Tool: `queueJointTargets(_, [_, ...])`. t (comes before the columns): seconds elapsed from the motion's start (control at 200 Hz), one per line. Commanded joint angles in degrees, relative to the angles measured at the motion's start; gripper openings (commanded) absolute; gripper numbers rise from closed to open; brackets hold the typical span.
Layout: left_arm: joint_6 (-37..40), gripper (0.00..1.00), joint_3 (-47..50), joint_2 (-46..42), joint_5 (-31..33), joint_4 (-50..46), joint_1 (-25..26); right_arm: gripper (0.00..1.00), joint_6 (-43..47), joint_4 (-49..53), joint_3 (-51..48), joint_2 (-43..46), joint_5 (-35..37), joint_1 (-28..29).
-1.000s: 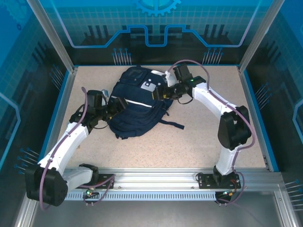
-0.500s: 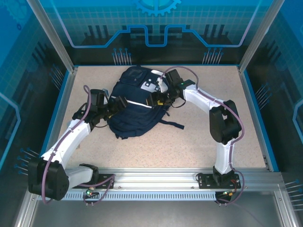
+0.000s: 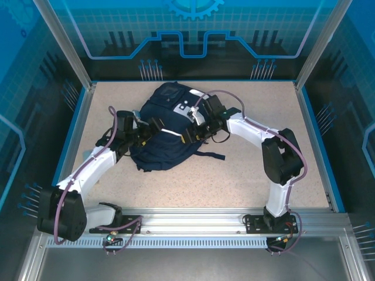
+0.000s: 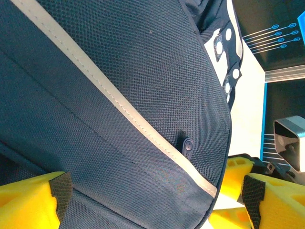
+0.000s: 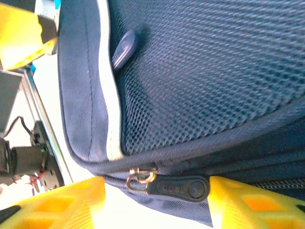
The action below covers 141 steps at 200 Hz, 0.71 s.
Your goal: Pack books, pencil case, and school supplies into a backpack
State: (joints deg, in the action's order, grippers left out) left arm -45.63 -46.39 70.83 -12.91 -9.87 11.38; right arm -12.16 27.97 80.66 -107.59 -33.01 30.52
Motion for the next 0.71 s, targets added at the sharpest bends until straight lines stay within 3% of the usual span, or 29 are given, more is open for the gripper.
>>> queueJointTargets(0.0, [-1.44,0.93,1.21,0.28,-2.21,1.34,0.49,0.52,3.84,1.74,-0.95,2.48,-0.41,1.89])
queueJointTargets(0.285, [-1.67,0.94,1.39,-0.19,-2.82,0.85,0.61,0.35,8.34,4.26,1.38,1.92,13.92,5.57])
queueJointTargets(0.7, [-5.36,0.9,2.52,-2.15,-1.72,-0.01,1.31,0.07,8.26,2.48,-0.49,4.21,20.66,6.92])
